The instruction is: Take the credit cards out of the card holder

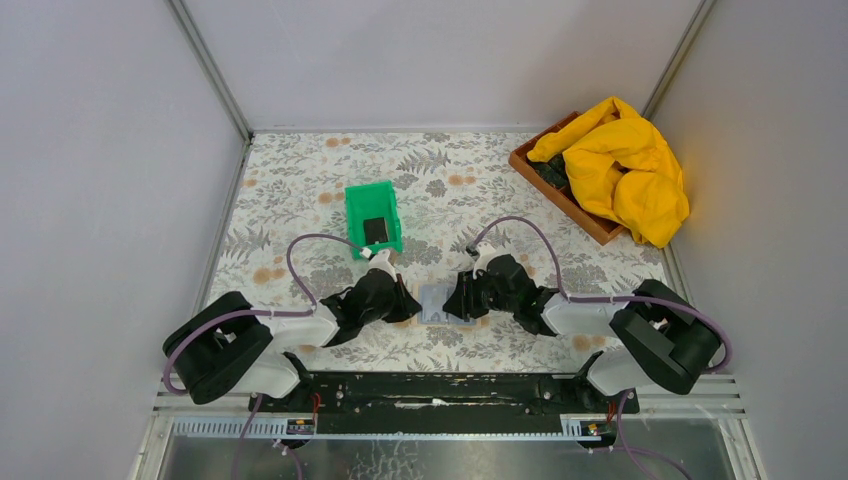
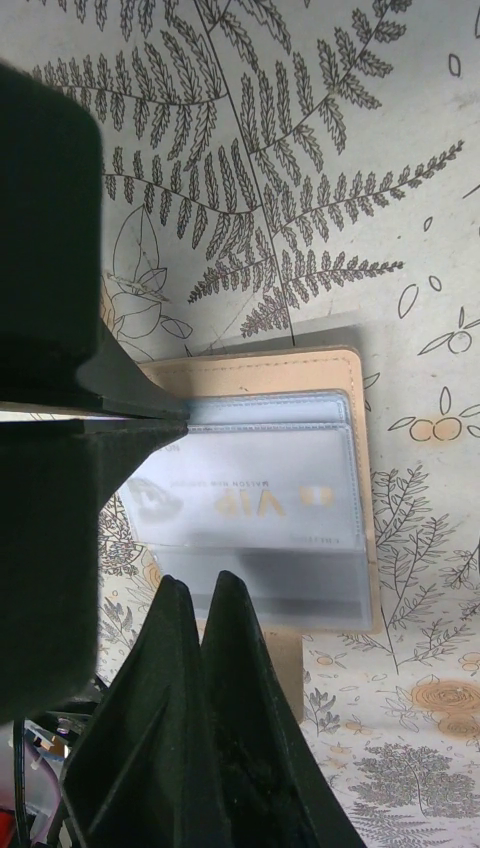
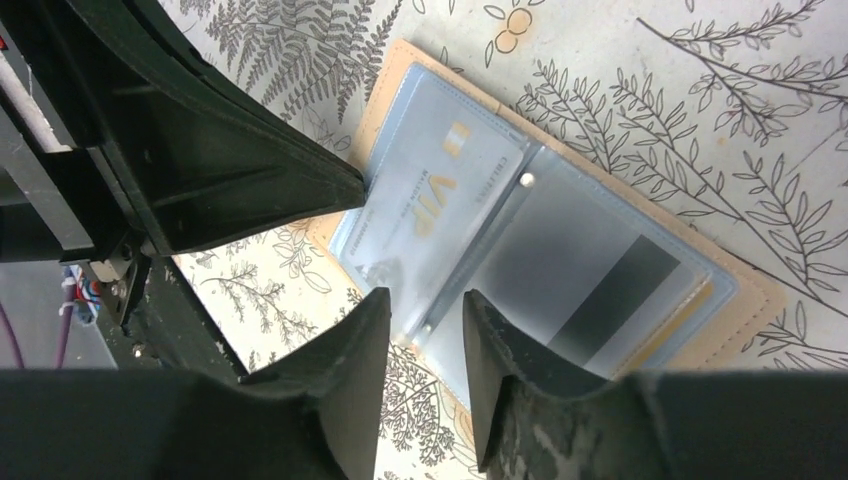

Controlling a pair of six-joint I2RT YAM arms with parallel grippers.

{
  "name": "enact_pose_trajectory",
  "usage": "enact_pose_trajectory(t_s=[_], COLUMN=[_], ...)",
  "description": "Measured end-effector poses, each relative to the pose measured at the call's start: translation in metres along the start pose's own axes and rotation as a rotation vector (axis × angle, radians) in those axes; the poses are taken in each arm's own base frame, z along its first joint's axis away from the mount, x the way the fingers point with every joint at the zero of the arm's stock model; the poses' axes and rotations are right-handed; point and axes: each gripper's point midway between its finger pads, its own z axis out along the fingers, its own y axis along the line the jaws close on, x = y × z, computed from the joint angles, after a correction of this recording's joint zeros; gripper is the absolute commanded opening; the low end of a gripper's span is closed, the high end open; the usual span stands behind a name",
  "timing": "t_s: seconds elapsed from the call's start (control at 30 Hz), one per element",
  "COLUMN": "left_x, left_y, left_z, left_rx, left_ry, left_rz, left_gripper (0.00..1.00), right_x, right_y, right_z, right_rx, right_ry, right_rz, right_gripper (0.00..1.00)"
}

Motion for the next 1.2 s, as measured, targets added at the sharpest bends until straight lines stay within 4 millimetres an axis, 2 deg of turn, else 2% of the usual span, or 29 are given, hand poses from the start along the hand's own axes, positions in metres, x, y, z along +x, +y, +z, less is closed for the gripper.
enact_pose_trajectory(t_s=[0.5,0.7,1.03,1.07,1.1,1.2], left_x=[0.001,0.0,-0.001,-0.001,-0.001,0.0], left_y=[-0.002,-0.003,-0.003,-0.003,-0.003,-0.001], left_z=[0.001,0.004,0.004,0.003,0.003,-0.003], left_rx=[0.014,0.023,0.027,0.027,0.026,0.013], left_ry=[0.011,0.006,0.004,0.004,0.004,0.014], left_rz=[-0.003,-0.006,-0.003,-0.002,0.0,0.01], left_gripper=[0.0,0.0,0.0,0.02,0.09,0.35], right_x=[0.004,-0.002,-0.005,-0.007,-0.009,-0.018], right_y=[0.003,0.002,0.002,0.005,0.008,0.017], right_z=[0.018,0.02,0.016,0.014,0.01,0.001], right_rx=[-0.046,-0.057,-0.076,-0.079,-0.085,-0.093], right_ry=[0.01,-0.01,-0.05,-0.052,-0.057,-0.082], right_rz=[0.087,0.114,0.141,0.133,0.121,0.077], right_gripper=[0.43,0.39,0.38,0.38,0.38,0.38])
